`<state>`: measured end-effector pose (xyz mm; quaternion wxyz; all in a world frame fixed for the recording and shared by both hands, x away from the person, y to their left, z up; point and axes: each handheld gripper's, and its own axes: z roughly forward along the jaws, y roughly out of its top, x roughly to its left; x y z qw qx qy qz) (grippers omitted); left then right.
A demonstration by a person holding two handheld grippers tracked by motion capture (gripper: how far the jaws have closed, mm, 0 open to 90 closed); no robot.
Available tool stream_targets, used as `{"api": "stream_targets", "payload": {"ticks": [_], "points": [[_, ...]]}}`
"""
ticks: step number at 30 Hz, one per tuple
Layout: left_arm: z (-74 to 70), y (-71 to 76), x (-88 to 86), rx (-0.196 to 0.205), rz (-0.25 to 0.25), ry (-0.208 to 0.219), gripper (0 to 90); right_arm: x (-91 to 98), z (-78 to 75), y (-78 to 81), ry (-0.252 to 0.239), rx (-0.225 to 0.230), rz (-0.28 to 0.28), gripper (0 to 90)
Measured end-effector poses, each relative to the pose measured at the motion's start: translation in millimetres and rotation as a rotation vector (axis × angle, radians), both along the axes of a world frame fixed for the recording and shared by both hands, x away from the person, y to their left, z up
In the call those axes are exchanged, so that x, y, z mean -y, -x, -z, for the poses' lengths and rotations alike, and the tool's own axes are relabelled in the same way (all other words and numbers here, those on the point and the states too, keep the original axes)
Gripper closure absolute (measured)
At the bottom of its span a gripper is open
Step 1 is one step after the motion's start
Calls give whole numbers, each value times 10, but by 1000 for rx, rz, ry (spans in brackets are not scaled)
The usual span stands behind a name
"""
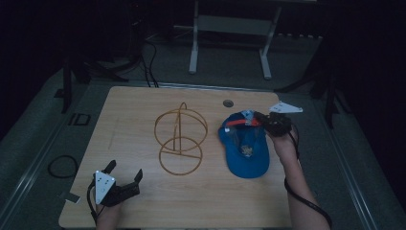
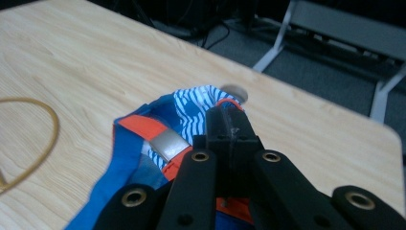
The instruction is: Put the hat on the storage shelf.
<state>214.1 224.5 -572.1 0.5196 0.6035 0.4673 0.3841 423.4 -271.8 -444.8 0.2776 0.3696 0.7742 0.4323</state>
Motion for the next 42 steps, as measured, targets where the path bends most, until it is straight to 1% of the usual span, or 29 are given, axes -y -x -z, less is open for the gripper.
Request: {"api": "stream_targets", "payload": {"ticks": [2, 3, 5, 6, 8, 9, 10, 11, 12, 13, 15, 16, 17, 18, 20, 24, 25, 27, 29, 33, 34, 35, 36, 37, 40, 42], "points": [[1, 3, 27, -16, 7, -12, 17, -7, -109, 45, -10, 7, -7, 900], [-2, 7, 39, -18, 19, -3, 17, -4, -145, 62, -13, 16, -9, 900], [-20, 18, 68, -17, 34, 2, 17, -1, -240, 112, -19, 33, -17, 900], [-41, 26, 85, -12, 48, 6, 17, 7, -287, 138, -29, 40, -18, 900], [-90, 37, 105, -20, 82, 28, 17, 21, -388, 194, -36, 67, -29, 900], [-90, 37, 105, -20, 82, 28, 17, 21, -388, 194, -36, 67, -29, 900], [-160, 54, 138, -30, 134, 44, 17, 26, -421, 211, -38, 74, -30, 900], [-204, 69, 164, -29, 163, 38, 47, 42, -501, 254, -49, 90, -37, 900], [-264, 95, 210, -22, 177, 11, 47, 45, -538, 278, -46, 100, -37, 900], [-304, 106, 237, -23, 191, -5, 47, 50, -579, 308, -41, 112, -38, 900], [-422, 143, 312, -20, 217, -25, 42, 60, -628, 347, -46, 121, -42, 900], [-474, 155, 346, -20, 231, -27, 42, 63, -659, 373, -40, 130, -40, 900], [-474, 155, 346, -20, 231, -27, 42, 67, -683, 392, -32, 139, -39, 900], [-584, 162, 408, -36, 246, -32, 42, 72, -700, 406, -31, 144, -37, 900], [-679, 160, 458, -44, 256, -37, 43, 94, -748, 440, -29, 155, -40, 900], [-909, 132, 539, -54, 299, -23, 43, 164, -850, 519, -41, 181, -37, 900], [-959, 121, 554, -51, 311, -14, 43, 183, -881, 543, -42, 186, -37, 900], [-1045, 104, 588, -43, 321, -17, 43, 207, -920, 579, -40, 195, -39, 900], [-1142, 83, 628, -35, 341, -15, 43, 234, -958, 627, -50, 198, -46, 900], [-1333, 39, 736, -4, 397, -44, 46, 265, -1003, 722, -62, 217, -68, 900], [-1391, 19, 772, -1, 420, -48, 48, 270, -1014, 749, -70, 221, -76, 900], [-1427, 5, 796, -2, 429, -47, 49, 271, -1032, 787, -74, 225, -89, 900], [-1474, -13, 826, -4, 452, -44, 49, 267, -1043, 814, -71, 231, -93, 900], [-1520, -26, 864, -3, 464, -48, 49, 263, -1061, 849, -67, 240, -96, 900], [-1668, -50, 1016, 16, 494, -81, 56, 251, -1133, 957, -65, 260, -120, 900], [-1753, -80, 1103, 20, 524, -77, 57, 242, -1190, 1020, -62, 276, -135, 900]]}}
